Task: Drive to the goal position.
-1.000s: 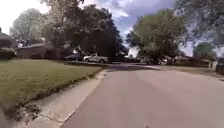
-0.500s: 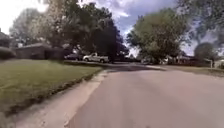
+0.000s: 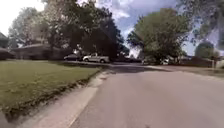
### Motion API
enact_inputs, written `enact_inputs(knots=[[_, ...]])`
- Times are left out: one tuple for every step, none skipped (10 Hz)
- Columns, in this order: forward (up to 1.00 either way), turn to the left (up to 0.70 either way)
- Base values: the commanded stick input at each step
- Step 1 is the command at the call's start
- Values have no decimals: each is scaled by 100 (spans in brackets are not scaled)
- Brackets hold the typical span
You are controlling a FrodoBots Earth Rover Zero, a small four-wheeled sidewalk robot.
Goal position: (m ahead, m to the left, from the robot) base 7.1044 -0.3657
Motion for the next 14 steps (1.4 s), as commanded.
enact_inputs(knots=[[100,2],[100,2],[100,2],[100,2],[100,2],[100,2],[100,2],[100,2],[100,2],[100,2],[100,2],[100,2],[100,1],[100,-2]])
